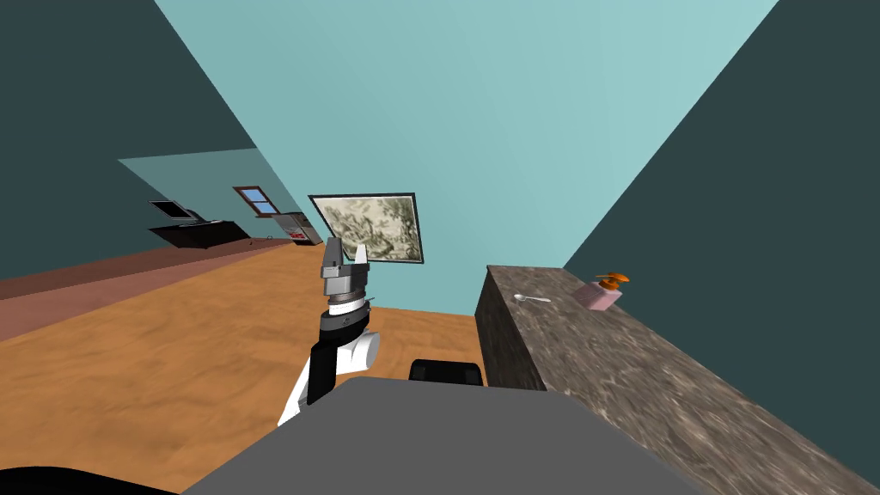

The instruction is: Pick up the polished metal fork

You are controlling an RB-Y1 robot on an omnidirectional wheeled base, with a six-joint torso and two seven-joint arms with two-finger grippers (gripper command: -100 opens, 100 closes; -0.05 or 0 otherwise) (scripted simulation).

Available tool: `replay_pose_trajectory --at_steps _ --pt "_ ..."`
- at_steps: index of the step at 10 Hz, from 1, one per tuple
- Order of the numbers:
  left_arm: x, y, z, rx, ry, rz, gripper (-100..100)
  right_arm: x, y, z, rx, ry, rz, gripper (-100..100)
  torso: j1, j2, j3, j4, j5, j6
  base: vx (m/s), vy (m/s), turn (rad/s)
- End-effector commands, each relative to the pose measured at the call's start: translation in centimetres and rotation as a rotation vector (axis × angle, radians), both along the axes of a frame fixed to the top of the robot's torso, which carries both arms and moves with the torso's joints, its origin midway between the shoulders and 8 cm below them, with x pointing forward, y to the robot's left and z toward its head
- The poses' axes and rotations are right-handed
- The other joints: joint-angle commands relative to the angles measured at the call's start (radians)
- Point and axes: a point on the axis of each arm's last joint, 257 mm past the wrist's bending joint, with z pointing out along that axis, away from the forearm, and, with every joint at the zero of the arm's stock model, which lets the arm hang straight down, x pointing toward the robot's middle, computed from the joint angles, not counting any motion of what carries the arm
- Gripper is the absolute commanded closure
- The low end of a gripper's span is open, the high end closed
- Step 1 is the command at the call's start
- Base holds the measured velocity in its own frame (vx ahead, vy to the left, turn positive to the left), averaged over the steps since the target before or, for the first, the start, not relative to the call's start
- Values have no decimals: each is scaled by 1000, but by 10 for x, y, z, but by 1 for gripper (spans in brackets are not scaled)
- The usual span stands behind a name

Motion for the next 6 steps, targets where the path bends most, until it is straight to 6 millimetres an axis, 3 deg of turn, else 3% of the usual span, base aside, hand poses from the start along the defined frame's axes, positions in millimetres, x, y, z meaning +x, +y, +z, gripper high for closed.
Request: replay_pose_trajectory --at_steps 1,5,6 --pt "0 0 0 0 0 0 0 -3 -4 -5 1 0 -13 -100 0 0 0 0 0 0 -28 15 87" --pt "0 0 0 0 0 0 0 -9 -9 -14 2 0 -41 -100 0 0 0 0 0 0 -22 14 92" --pt "0 0 0 0 0 0 0 -9 -9 -14 2 1 -43 100 -1 -1 0 0 -1 0 0 0 0"
